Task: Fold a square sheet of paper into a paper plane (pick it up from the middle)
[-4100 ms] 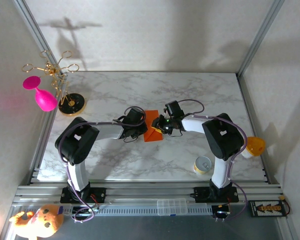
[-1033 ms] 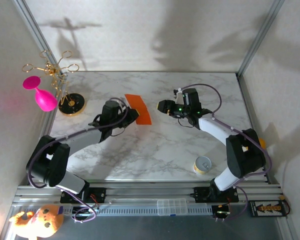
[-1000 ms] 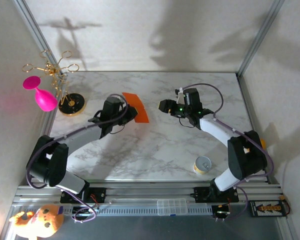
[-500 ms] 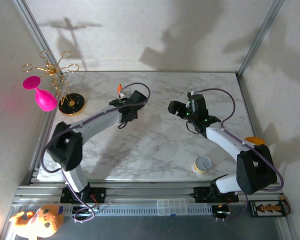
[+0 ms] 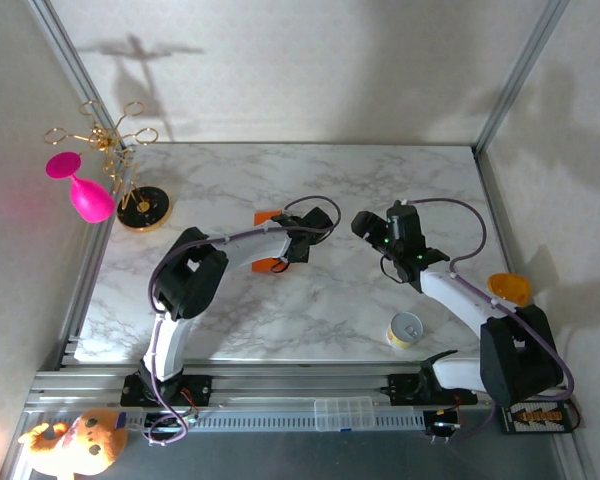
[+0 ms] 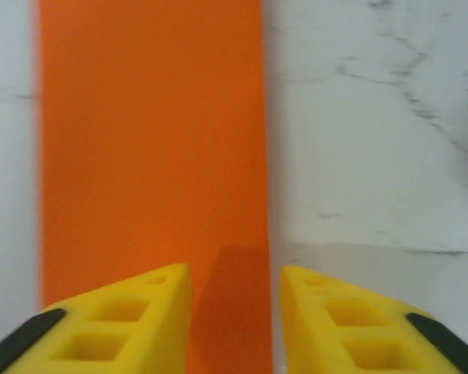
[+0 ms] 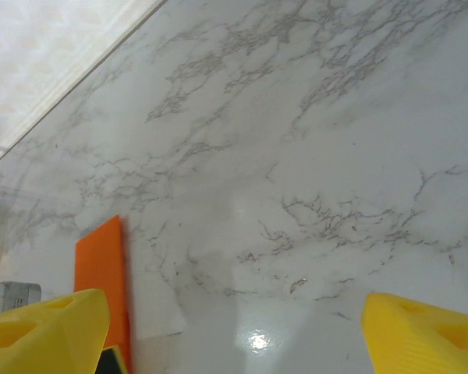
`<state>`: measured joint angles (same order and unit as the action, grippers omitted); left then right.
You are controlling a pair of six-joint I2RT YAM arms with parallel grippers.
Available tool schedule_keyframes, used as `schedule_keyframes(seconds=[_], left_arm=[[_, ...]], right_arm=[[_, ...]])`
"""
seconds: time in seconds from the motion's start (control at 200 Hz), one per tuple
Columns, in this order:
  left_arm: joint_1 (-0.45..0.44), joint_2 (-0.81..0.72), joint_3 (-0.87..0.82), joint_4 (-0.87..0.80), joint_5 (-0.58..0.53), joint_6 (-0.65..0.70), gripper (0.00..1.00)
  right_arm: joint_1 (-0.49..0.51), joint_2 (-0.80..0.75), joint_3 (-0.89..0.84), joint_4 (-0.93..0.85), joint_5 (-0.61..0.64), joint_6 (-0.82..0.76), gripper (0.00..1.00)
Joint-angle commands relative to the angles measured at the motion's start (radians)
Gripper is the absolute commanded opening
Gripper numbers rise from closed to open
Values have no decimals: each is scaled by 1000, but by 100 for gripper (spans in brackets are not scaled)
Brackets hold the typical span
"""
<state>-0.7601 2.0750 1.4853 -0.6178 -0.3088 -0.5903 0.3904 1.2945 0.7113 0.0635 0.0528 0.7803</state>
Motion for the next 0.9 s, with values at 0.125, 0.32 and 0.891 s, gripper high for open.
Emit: schedule_keyframes(seconds=[0.125, 0.32, 0.891], left_arm=[[108, -234, -173, 278, 392, -57, 53], [249, -490, -343, 383, 444, -117, 64], [495, -985, -713, 462, 354, -160, 100]], right_arm=[[-3, 45, 30, 22, -63, 13, 83], [58, 156, 118, 3, -149, 1, 81], [371, 652, 484, -30, -395, -16, 60]])
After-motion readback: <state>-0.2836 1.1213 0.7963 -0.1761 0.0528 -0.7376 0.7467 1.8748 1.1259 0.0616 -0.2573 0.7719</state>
